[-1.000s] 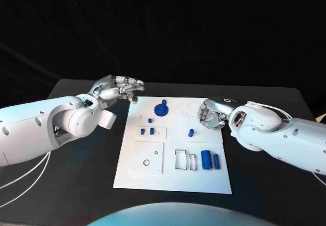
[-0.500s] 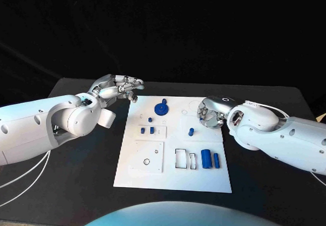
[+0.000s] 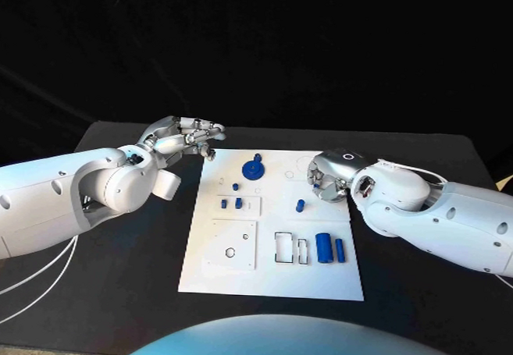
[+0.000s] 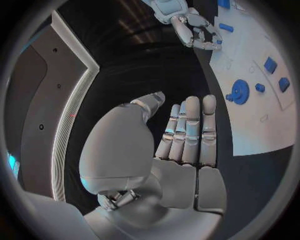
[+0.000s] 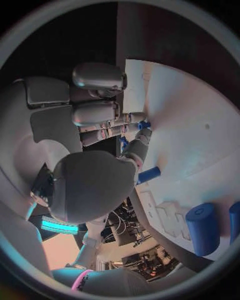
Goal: Assemble the parts on the task board
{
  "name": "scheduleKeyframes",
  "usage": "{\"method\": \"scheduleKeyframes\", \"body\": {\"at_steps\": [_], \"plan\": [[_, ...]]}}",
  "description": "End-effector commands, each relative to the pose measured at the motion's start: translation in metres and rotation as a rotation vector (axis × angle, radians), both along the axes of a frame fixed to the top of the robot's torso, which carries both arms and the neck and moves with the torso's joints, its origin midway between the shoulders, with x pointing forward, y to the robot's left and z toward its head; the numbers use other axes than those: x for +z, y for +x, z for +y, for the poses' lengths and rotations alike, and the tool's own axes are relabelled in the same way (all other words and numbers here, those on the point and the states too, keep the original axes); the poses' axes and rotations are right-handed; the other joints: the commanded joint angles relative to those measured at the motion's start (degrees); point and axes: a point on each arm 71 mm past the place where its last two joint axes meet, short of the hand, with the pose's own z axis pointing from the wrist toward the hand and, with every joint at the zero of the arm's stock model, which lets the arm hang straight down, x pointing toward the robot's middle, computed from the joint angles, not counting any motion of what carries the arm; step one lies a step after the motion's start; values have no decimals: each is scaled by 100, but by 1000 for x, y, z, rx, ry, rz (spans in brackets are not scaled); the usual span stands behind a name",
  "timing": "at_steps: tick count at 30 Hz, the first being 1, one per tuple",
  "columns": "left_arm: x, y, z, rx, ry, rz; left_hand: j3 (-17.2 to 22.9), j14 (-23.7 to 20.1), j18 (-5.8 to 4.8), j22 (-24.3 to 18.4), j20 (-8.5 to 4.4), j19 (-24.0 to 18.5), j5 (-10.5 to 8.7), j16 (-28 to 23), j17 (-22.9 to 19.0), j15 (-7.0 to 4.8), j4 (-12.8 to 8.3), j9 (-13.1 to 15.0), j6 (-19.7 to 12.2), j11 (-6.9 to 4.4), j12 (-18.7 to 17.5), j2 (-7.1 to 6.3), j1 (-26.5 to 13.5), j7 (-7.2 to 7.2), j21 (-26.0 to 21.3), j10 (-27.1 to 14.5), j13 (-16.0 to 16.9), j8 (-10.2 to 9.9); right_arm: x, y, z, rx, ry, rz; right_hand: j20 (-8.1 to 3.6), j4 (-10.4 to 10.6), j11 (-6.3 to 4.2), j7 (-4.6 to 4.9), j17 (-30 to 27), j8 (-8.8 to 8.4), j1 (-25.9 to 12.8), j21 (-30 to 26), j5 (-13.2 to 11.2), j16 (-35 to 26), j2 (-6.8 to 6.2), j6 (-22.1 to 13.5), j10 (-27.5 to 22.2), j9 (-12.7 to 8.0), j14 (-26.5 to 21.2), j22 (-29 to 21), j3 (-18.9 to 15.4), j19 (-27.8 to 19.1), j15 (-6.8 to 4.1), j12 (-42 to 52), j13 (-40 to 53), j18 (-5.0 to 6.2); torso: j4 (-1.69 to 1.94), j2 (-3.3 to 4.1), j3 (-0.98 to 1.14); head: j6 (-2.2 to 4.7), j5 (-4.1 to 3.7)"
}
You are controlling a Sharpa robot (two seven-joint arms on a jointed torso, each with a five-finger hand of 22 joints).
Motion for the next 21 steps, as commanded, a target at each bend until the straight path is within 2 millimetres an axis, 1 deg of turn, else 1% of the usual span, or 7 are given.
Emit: {"method": "scheduleKeyframes", "body": {"at_steps": [1,2,4,7,11,16,21], "plan": [[0,-1,-2,-17,-6,5,10,-34,103,10,-7,-6,-23,-34,-9,5,-38,-8,-36,-1,27,46,31,9,-38,6,6,38,-23,-10,-2,-2,-121,83,-11,-32,-30,-15,-22,48,47,79,42,38,-12,97,110,51,236,764,71,60,-54,40,62,-73,0,-2,-1,-2,-4],[0,-1,-2,-17,-4,5,10,-34,103,10,-7,-6,-23,-34,-9,5,-38,-8,-36,-1,27,46,31,9,-38,6,6,38,-23,-11,-2,-3,-118,79,-19,-46,-41,-22,-26,63,73,99,56,42,10,119,138,71,236,778,95,70,-63,46,79,-76,1,-3,4,-5,-4],[0,-1,-2,-18,-2,5,10,-34,103,10,-7,-6,-23,-34,-9,5,-38,-8,-36,-1,27,46,31,9,-38,6,6,38,-22,-11,-2,-6,-109,69,-35,-86,-63,-34,-30,91,138,142,75,52,54,161,198,114,234,806,143,91,-86,58,117,-84,2,-3,6,-2,-5],[0,-1,-2,-19,1,6,24,-40,103,10,-8,-8,-8,-42,-19,6,-57,-10,-42,1,31,53,57,11,-49,-9,6,43,-21,-12,-2,-13,-89,47,-59,-161,-91,-45,-15,124,243,227,40,81,128,211,281,184,236,860,218,131,-116,71,183,-101,5,-3,6,-3,-5],[0,-1,-1,-19,4,8,28,-41,102,10,-8,-8,-1,-43,-21,6,-62,-10,-43,2,32,55,64,12,-51,-13,7,45,-18,-12,-2,-21,-60,15,-87,-274,-114,-58,5,146,374,321,43,113,194,247,374,259,237,920,312,172,-142,92,265,-118,10,-1,7,2,-10],[0,-1,-1,-18,8,9,48,-42,102,12,-9,-5,33,-48,-31,6,-85,-13,-48,5,40,64,93,15,-60,-26,8,52,-14,-12,-3,-30,-19,-27,-100,-326,-119,-66,20,153,425,397,8,136,250,273,417,315,237,969,395,203,-152,93,328,-134,6,-2,8,4,-8],[-1,-1,-1,-16,10,10,48,-42,102,12,-9,-5,33,-48,-31,6,-85,-13,-48,5,40,64,93,15,-60,-26,8,52,-11,-12,-3,-29,17,-59,-104,-336,-126,-74,34,160,424,430,-18,151,263,292,439,341,239,990,425,217,-157,94,356,-140,2,-1,9,12,-6]]}}
